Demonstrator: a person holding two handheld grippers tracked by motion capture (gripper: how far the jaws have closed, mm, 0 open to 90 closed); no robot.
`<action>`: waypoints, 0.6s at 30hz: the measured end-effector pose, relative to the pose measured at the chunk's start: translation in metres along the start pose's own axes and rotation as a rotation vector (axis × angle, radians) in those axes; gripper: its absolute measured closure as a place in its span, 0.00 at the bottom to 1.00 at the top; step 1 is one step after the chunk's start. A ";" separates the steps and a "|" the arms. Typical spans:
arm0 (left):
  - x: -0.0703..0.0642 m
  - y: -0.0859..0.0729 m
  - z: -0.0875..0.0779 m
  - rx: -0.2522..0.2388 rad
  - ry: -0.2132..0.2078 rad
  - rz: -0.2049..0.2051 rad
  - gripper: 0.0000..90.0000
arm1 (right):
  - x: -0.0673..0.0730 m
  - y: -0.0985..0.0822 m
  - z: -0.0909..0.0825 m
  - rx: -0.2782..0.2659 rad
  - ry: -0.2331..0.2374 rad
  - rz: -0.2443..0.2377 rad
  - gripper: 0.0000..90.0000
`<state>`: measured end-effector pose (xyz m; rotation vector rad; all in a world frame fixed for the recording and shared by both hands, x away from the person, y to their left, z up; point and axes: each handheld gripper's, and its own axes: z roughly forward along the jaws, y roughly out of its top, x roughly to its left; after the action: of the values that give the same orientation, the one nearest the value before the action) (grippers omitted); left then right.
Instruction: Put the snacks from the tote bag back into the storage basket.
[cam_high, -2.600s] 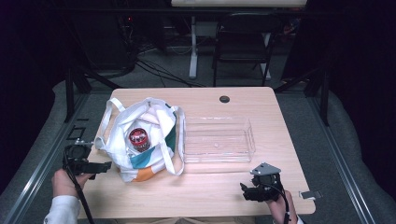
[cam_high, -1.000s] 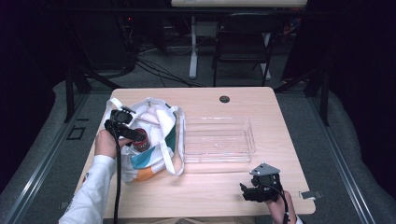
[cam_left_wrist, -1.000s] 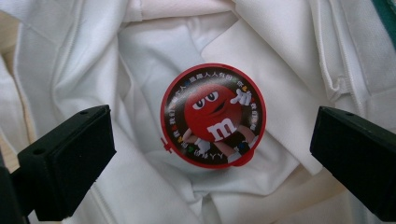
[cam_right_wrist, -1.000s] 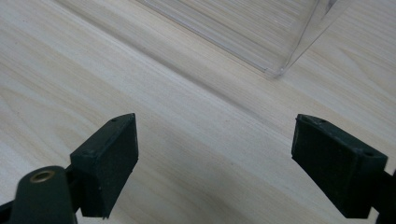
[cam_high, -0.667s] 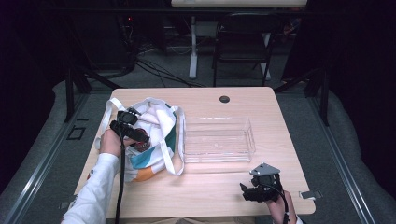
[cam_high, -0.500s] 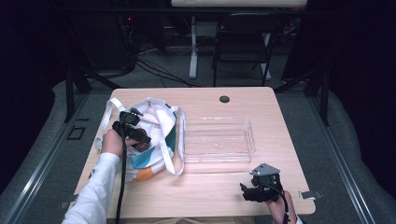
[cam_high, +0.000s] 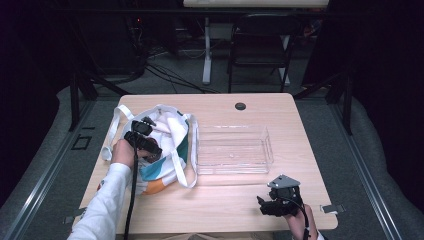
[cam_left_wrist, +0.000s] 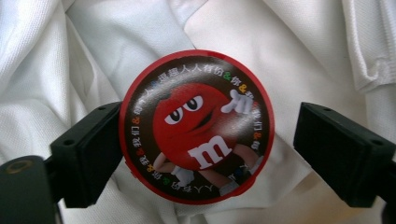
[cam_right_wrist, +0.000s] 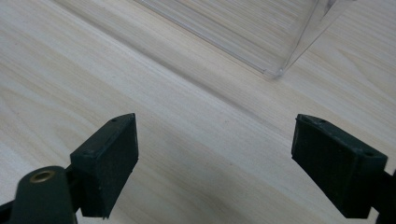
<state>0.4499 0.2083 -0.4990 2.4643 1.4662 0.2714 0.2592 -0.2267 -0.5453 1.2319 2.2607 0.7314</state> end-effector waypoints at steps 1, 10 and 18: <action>0.000 0.000 0.000 0.000 0.004 -0.001 0.15 | 0.000 0.000 0.000 0.001 0.000 0.000 0.16; 0.003 -0.003 0.000 0.004 0.024 -0.012 0.28 | 0.000 0.000 0.000 0.002 0.008 -0.004 0.16; 0.001 -0.004 -0.001 -0.017 0.035 0.004 0.29 | 0.000 0.000 -0.001 0.007 0.005 -0.004 0.16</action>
<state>0.4468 0.2114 -0.4995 2.4620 1.4665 0.3286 0.2587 -0.2273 -0.5441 1.2300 2.2708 0.7275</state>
